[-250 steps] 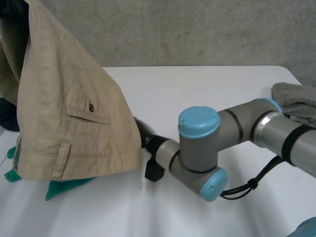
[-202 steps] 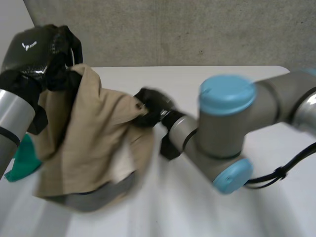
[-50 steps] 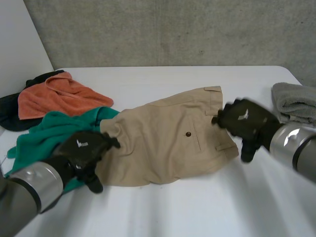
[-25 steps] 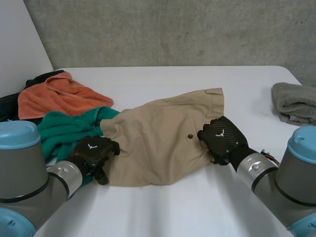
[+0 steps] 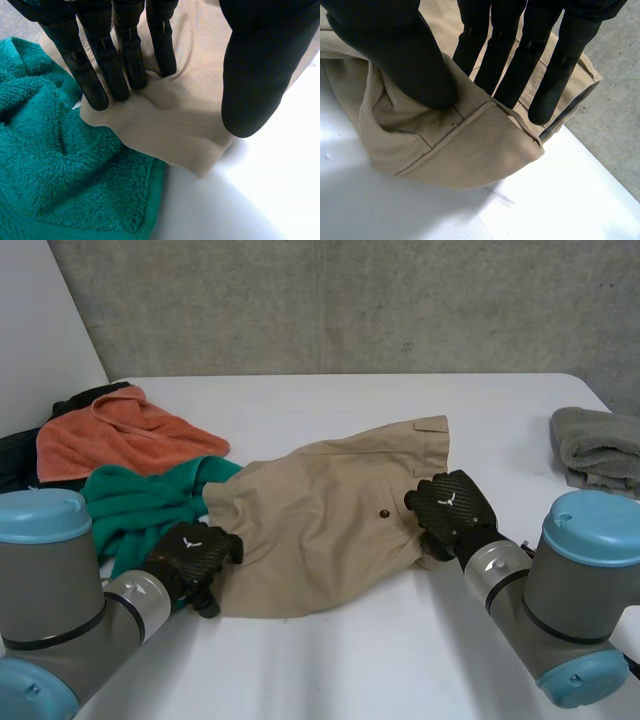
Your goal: Fold the laundry.
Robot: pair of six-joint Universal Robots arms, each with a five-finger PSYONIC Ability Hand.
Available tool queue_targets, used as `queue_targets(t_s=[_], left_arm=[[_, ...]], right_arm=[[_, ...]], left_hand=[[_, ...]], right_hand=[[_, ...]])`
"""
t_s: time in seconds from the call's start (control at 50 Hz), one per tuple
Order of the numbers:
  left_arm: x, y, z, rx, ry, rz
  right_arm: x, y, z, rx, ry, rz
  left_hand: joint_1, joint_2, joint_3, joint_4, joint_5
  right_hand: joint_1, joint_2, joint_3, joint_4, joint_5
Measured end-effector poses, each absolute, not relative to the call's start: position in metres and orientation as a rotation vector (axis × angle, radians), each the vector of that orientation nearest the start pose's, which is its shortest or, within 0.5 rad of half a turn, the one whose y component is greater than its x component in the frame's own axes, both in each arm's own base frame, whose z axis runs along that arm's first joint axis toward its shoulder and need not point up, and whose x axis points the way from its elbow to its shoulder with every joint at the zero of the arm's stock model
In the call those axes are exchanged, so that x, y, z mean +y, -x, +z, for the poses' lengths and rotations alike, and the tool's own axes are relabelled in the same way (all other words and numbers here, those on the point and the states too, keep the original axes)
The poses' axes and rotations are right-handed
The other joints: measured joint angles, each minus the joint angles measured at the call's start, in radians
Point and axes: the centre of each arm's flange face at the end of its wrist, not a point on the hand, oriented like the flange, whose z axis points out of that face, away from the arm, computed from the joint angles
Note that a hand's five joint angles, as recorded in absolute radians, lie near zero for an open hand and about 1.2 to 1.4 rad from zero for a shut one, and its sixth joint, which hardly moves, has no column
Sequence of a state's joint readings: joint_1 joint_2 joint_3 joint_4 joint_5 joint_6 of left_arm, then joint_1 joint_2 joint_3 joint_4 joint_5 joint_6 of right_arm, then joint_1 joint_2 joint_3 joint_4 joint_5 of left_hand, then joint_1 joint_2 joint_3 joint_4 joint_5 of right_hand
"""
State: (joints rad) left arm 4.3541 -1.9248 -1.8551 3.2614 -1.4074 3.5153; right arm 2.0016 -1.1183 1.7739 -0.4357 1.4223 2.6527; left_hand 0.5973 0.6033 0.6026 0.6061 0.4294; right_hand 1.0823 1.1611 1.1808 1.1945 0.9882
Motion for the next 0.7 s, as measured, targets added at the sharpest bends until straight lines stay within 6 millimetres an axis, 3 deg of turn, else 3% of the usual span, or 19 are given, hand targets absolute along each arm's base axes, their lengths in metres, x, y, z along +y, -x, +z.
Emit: queue_targets(t_s=[0.2,0.24,0.28,0.32,0.34,0.44,0.58,0.66,0.68,0.7], left_arm=[[-0.228,0.24,0.126,2.565,-1.173,-1.624],[-0.229,0.24,0.125,2.562,-1.177,-1.622],[-0.231,0.24,0.124,2.556,-1.18,-1.625],[-0.232,0.24,0.124,2.553,-1.18,-1.627],[-0.233,0.241,0.124,2.542,-1.18,-1.637],[-0.235,0.241,0.137,2.497,-1.162,-1.694],[-0.225,0.243,0.2,2.396,-1.072,-1.94],[-0.215,0.24,0.264,2.289,-0.968,-2.179],[-0.212,0.238,0.285,2.245,-0.936,-2.256],[-0.21,0.237,0.295,2.225,-0.921,-2.29]], right_arm=[[-0.254,-0.278,0.14,2.069,1.17,-1.914],[-0.254,-0.278,0.141,2.068,1.169,-1.914],[-0.254,-0.278,0.141,2.068,1.167,-1.915],[-0.255,-0.277,0.142,2.068,1.165,-1.917],[-0.255,-0.277,0.142,2.068,1.163,-1.918],[-0.255,-0.274,0.154,2.077,1.145,-1.941],[-0.247,-0.265,0.201,2.094,1.17,-1.957],[-0.24,-0.253,0.257,2.062,1.194,-2.031],[-0.239,-0.249,0.279,2.027,1.191,-2.083],[-0.238,-0.248,0.289,2.008,1.188,-2.108]], left_hand=[[0.064,0.091,0.093,0.087,0.084],[0.135,0.155,0.154,0.151,0.148],[0.381,0.387,0.372,0.383,0.376],[0.409,0.429,0.413,0.411,0.405],[0.546,0.57,0.552,0.566,0.557],[0.547,0.591,0.585,0.591,0.566],[0.547,0.592,0.585,0.591,0.566],[0.547,0.592,0.585,0.592,0.566],[0.547,0.593,0.586,0.592,0.566],[0.547,0.593,0.587,0.592,0.566]], right_hand=[[0.0,-0.001,0.0,0.0,0.0],[0.0,-0.001,0.0,0.0,0.0],[0.0,0.0,0.0,0.0,0.0],[0.0,0.0,0.0,0.0,0.0],[0.0,0.0,0.0,0.0,0.0],[0.0,0.0,0.0,0.0,0.0],[0.0,0.009,0.006,0.002,0.003],[0.0,0.013,0.008,0.004,0.003],[0.0,0.019,0.008,0.004,0.003],[0.0,0.019,0.008,0.004,0.003]])
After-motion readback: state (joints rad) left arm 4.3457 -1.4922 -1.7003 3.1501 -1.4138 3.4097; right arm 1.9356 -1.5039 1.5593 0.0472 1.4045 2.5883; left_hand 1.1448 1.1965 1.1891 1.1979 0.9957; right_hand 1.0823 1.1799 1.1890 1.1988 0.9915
